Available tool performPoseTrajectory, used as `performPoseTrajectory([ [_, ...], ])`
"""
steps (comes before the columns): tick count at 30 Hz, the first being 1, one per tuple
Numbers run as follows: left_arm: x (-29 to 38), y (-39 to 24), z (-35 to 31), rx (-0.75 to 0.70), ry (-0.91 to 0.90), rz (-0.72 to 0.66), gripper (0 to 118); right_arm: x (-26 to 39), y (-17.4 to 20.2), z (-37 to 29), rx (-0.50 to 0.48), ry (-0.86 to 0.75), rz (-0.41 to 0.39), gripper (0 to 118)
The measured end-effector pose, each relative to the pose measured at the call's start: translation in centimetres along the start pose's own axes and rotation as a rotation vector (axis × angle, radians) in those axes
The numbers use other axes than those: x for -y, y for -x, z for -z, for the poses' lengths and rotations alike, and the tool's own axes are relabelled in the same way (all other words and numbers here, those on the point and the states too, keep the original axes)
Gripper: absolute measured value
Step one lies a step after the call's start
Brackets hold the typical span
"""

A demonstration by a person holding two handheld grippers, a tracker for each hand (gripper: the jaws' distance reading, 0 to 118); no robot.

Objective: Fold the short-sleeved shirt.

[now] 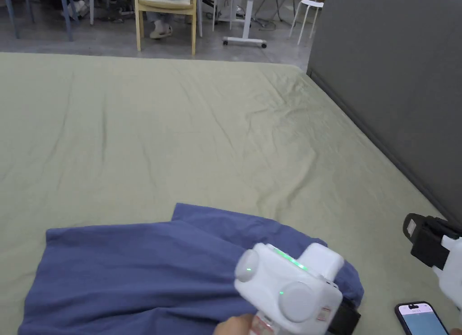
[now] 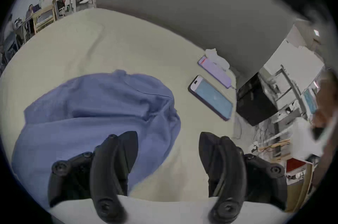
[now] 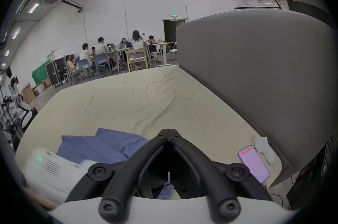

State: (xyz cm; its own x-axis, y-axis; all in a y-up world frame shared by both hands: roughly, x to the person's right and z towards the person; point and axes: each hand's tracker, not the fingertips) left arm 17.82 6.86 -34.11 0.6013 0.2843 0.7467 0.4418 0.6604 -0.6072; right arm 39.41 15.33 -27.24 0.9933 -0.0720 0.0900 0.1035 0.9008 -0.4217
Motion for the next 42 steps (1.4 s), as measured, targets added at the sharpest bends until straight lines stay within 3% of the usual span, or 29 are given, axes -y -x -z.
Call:
performPoseTrajectory([
  [1,0.5,1.2,-3.1,-0.006,-0.045,-0.01,75,0.1,0.7,-0.1,-0.016,0.002,-0.001,3],
  [2,1.6,2.0,-6.7,-0.024,-0.107,-0.027,65,0.3,1.3,-0.2,-0.031,0.004,-0.006,3],
  [3,3.0,2.8,-10.6,-0.061,-0.182,-0.051,21,0.5,2.1,-0.3,-0.043,0.004,-0.01,3],
  [4,4.6,3.4,-14.3,-0.116,-0.247,-0.083,0,0.8,2.9,-0.6,-0.05,0.006,-0.011,3],
  [7,9.5,4.1,-24.2,-0.32,-0.266,-0.146,0,2.3,4.9,-0.8,-0.083,0.014,-0.008,3],
  [10,14.5,4.3,-28.9,-0.571,-0.29,-0.198,0,4.1,6.3,-0.4,-0.104,0.039,-0.007,3],
  [15,17.6,7.2,-30.7,-0.613,-0.283,-0.336,0,5.2,8.3,0.1,-0.138,0.082,-0.003,3],
  [19,16.2,12.2,-29.2,-0.608,-0.305,-0.416,0,5.4,9.1,0.3,-0.146,0.104,-0.026,3],
  [20,15.5,14.2,-28.9,-0.603,-0.327,-0.461,3,5.5,9.0,0.4,-0.144,0.109,-0.033,3],
  [22,13.7,19.7,-26.6,-0.604,-0.251,-0.578,91,5.7,9.0,1.0,-0.137,0.121,-0.044,3],
  [23,12.9,22.1,-25.7,-0.593,-0.267,-0.595,97,5.8,8.9,1.3,-0.132,0.125,-0.047,3],
  [28,11.2,32.8,-17.4,-0.693,-0.034,-0.547,97,7.0,8.3,3.8,-0.09,0.196,-0.054,3],
  [33,13.1,35.8,-11.6,-0.671,0.16,-0.559,96,8.2,7.8,5.8,-0.058,0.251,-0.077,3],
  [35,13.0,34.6,-12.1,-0.709,0.069,-0.49,94,8.5,7.7,6.4,-0.057,0.265,-0.079,3],
  [37,12.9,33.3,-13.1,-0.71,0.041,-0.482,54,8.6,7.7,6.5,-0.058,0.274,-0.067,3],
  [38,12.7,33.2,-13.4,-0.722,0.041,-0.475,13,8.8,7.6,6.6,-0.057,0.278,-0.06,3],
  [39,12.5,33.3,-14.0,-0.703,0.006,-0.485,2,9.1,7.5,6.7,-0.057,0.282,-0.051,3],
  [40,12.3,33.5,-14.6,-0.604,-0.08,-0.574,2,9.7,6.9,6.6,-0.051,0.289,-0.037,3],
  [42,11.6,34.0,-15.3,-0.602,-0.056,-0.58,2,10.1,6.2,6.2,-0.041,0.302,-0.01,3],
])
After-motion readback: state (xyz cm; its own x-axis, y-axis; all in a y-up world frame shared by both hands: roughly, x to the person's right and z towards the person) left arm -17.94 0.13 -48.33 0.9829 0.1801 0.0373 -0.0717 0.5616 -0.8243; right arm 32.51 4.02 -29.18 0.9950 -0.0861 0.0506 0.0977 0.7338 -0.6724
